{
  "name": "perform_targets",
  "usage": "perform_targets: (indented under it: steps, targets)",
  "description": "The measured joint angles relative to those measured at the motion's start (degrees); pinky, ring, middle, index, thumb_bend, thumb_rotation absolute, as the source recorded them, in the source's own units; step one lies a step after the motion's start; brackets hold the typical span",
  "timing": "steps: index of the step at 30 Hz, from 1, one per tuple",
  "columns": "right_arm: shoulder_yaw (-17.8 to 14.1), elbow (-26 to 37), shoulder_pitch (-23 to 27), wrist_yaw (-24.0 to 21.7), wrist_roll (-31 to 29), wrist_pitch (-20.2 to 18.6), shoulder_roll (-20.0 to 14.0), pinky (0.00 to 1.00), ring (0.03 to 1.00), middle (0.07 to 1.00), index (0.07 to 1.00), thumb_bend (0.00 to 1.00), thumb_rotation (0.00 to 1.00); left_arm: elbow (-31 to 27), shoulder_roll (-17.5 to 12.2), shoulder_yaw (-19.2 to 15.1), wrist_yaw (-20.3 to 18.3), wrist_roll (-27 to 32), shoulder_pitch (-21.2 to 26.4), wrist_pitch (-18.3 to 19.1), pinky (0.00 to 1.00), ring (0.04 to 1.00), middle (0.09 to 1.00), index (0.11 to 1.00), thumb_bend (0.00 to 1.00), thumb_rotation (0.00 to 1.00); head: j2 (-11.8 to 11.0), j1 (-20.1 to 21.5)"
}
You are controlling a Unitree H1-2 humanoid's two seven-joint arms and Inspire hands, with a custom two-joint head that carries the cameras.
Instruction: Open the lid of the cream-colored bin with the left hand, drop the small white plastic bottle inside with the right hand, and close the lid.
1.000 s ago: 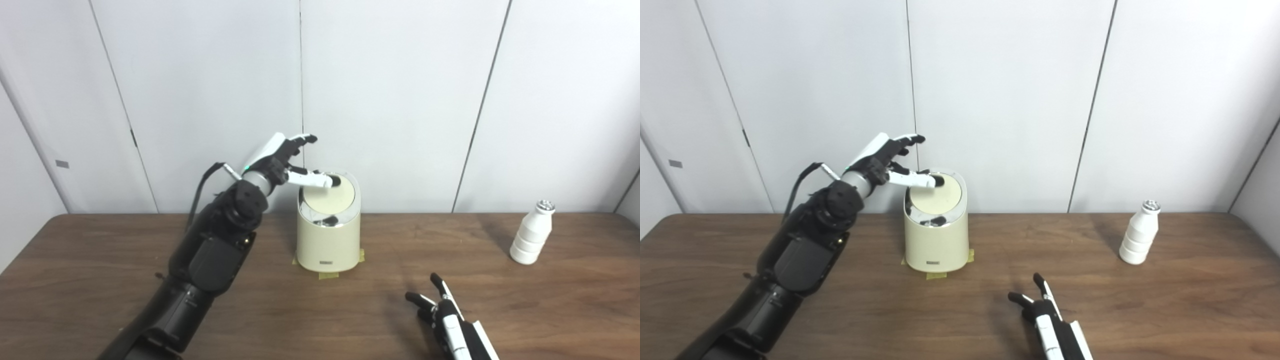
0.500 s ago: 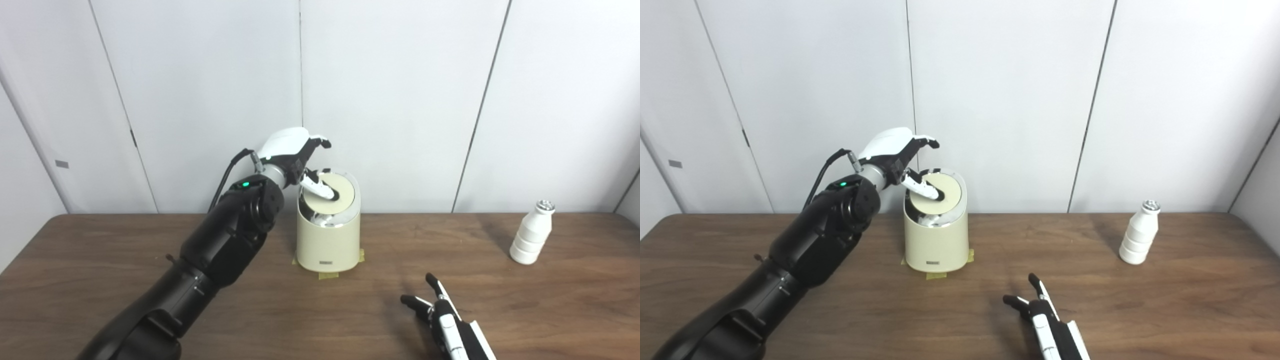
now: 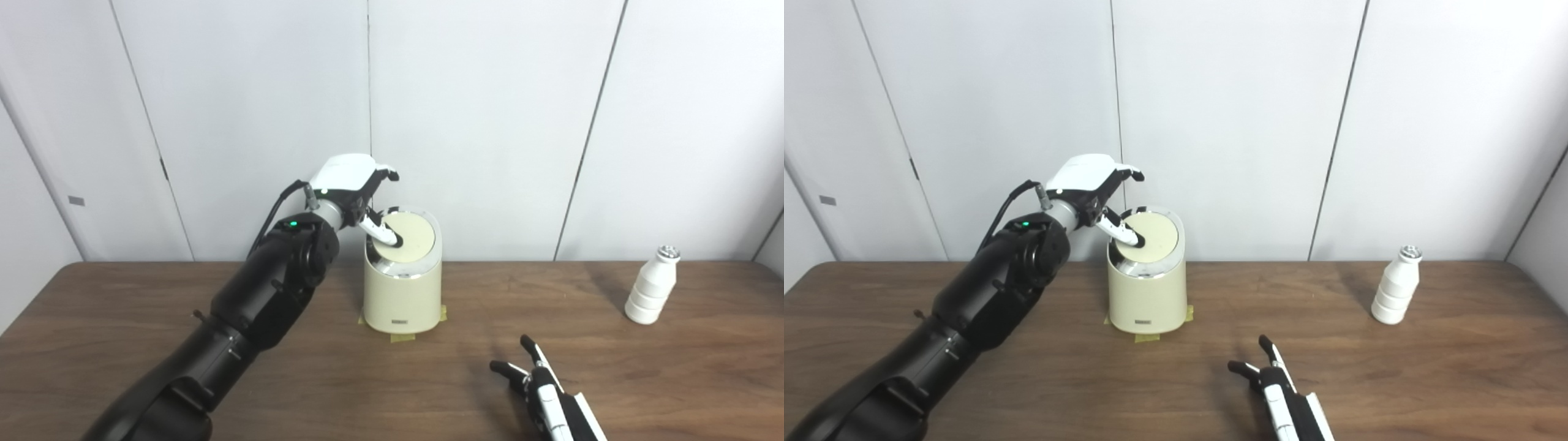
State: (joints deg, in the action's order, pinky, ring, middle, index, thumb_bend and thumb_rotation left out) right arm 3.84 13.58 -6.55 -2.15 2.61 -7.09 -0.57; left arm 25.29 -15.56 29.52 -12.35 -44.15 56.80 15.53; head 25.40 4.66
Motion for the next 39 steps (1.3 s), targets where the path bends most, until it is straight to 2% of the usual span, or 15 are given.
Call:
perform_targets:
  steps: [4,13,19,28,30,36,37,39]
  targets:
    - [0.01,0.01,0.00,0.00,-0.04,0.00,0.01,0.93,0.886,0.785,0.973,0.51,1.00,0.02,0.08,0.35,-0.20,-1.57,0.00,-0.01,0.85,0.913,0.904,0.871,0.87,0.25,0.00,0.00]
    - [0.03,0.30,-0.09,0.09,0.21,-0.51,0.06,0.93,0.879,0.784,0.970,0.52,1.00,0.09,1.17,3.28,-0.11,-6.20,0.80,-0.91,0.91,0.932,0.898,0.865,0.91,0.15,0.53,0.70]
    - [0.25,0.63,-0.09,0.32,0.60,-1.05,0.08,0.91,0.875,0.785,0.971,0.50,1.00,0.11,2.49,4.06,0.08,-8.56,1.09,-1.01,0.92,0.933,0.899,0.869,0.92,0.14,0.79,1.05]
    - [0.80,1.46,-0.09,0.47,0.82,-2.43,0.23,0.93,0.892,0.796,0.976,0.55,1.00,0.40,3.19,4.74,0.43,-10.51,1.12,-1.44,0.92,0.934,0.902,0.877,0.93,0.13,1.32,1.41]
    - [0.91,1.67,-0.08,0.53,0.80,-2.90,0.27,0.93,0.894,0.796,0.976,0.55,1.00,-0.10,3.16,4.58,-0.48,-10.71,1.11,-0.72,0.90,0.926,0.897,0.870,0.92,0.13,1.58,1.49]
    - [1.30,2.06,0.00,1.02,1.01,-3.51,0.30,0.92,0.896,0.801,0.978,0.56,1.00,-3.40,2.63,2.24,-8.56,-9.72,1.16,2.74,0.85,0.927,0.916,0.866,0.87,0.11,1.84,2.02]
    - [1.34,2.06,0.04,1.02,0.97,-3.51,0.30,0.92,0.896,0.802,0.979,0.55,1.00,-4.14,2.38,1.29,-9.69,-9.00,1.08,3.30,0.79,0.893,0.904,0.865,0.85,0.13,1.93,2.11]
    - [1.36,2.06,0.12,1.03,0.73,-3.52,0.31,0.93,0.898,0.801,0.979,0.55,1.00,-5.01,1.60,-0.85,-10.82,-7.33,1.10,3.52,0.72,0.879,0.896,0.854,0.82,0.17,1.93,2.11]
